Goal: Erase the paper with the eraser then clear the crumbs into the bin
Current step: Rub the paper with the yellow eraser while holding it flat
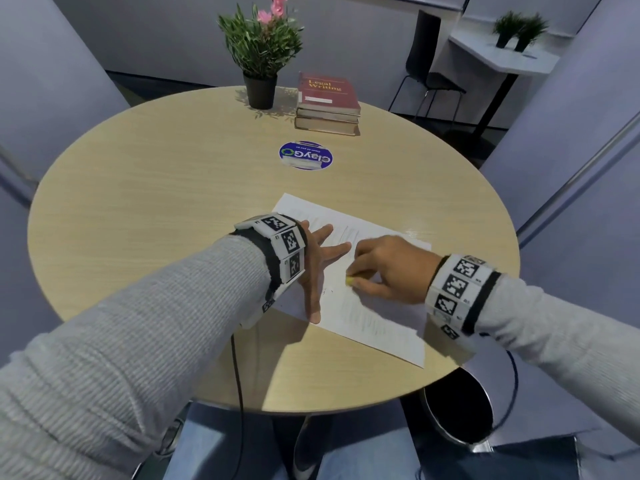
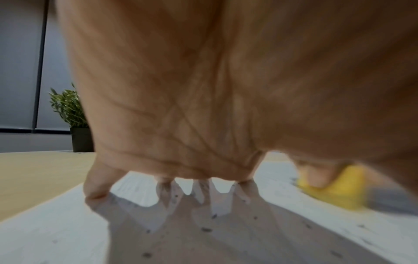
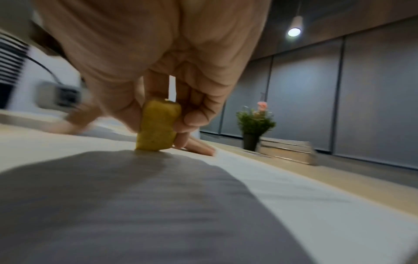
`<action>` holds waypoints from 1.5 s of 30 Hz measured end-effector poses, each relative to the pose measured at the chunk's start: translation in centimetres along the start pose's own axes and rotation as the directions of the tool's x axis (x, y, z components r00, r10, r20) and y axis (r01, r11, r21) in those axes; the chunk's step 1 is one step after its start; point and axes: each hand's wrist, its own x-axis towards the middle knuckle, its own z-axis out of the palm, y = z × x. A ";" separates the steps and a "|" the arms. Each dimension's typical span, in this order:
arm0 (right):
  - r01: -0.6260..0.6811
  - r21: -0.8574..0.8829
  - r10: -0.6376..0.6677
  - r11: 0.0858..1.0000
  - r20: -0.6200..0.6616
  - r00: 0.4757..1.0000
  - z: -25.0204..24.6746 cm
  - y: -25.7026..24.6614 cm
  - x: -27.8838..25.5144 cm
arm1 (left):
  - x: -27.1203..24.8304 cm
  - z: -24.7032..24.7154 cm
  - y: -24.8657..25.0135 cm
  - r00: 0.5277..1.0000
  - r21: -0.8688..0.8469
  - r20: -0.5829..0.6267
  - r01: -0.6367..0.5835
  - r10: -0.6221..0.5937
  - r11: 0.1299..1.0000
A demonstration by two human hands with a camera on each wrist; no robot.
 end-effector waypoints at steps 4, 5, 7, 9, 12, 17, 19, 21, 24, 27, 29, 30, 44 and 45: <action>0.136 0.087 -0.148 0.987 0.155 0.977 0.8 -4.0 -1.8 | 0.1 -0.3 0.1 1.000 0.015 -0.015 -0.012 0.012 1.000; 0.135 0.093 -0.149 0.986 0.160 0.976 0.7 -3.6 -1.6 | -0.1 -0.4 0.1 1.000 0.038 0.019 -0.004 0.003 0.999; 0.073 0.070 -0.079 0.995 0.089 0.993 0.1 -1.1 -0.4 | 0.0 -0.2 0.1 0.999 0.063 0.038 0.003 -0.006 0.998; -0.014 0.022 0.013 1.000 0.049 0.999 -0.6 1.1 0.4 | 0.1 0.3 -0.1 0.997 -0.046 -0.074 -0.012 0.008 0.999; -0.008 0.009 0.008 1.000 0.022 1.000 -0.1 0.4 -0.2 | -0.2 0.1 -0.1 0.998 -0.042 -0.060 -0.012 0.009 0.999; 0.114 0.133 -0.135 0.985 0.157 0.978 0.7 -2.5 -2.1 | -0.5 -1.0 0.7 0.997 0.079 0.081 0.008 -0.015 0.997; 0.060 0.089 -0.069 0.994 0.106 0.992 0.1 -0.2 -1.0 | -0.8 -0.9 0.8 0.998 0.086 0.055 0.015 -0.019 0.996; -0.016 0.026 0.014 1.000 0.073 0.997 -0.4 1.5 -0.2 | -1.2 -0.9 0.8 0.999 0.088 0.041 0.009 -0.013 0.996; -0.039 0.003 0.039 0.999 0.034 0.999 0.0 2.2 -0.1 | -1.3 -0.8 0.7 1.000 0.032 -0.006 -0.016 0.016 0.999; -0.063 0.004 0.063 0.998 0.031 0.998 0.2 2.1 -0.2 | -1.4 -0.7 0.8 0.993 -0.062 -0.106 -0.063 0.056 0.996; -0.061 0.002 0.061 0.998 0.035 0.998 0.2 2.2 -0.2 | -1.2 -1.1 1.4 0.993 0.020 -0.090 -0.070 0.071 0.997; -0.049 0.003 0.049 0.999 0.031 0.998 0.3 2.3 -0.1 | -1.0 -1.4 1.7 0.996 0.088 -0.043 -0.071 0.075 0.994; -0.023 0.056 0.019 0.998 0.065 0.998 -0.6 1.0 -1.0 | 0.2 -1.8 1.5 0.996 0.103 0.089 0.003 -0.013 0.995; -0.072 0.033 0.071 0.997 0.035 0.997 -0.8 1.8 -0.8 | 0.1 -1.7 1.6 0.996 0.103 0.093 0.005 -0.015 0.995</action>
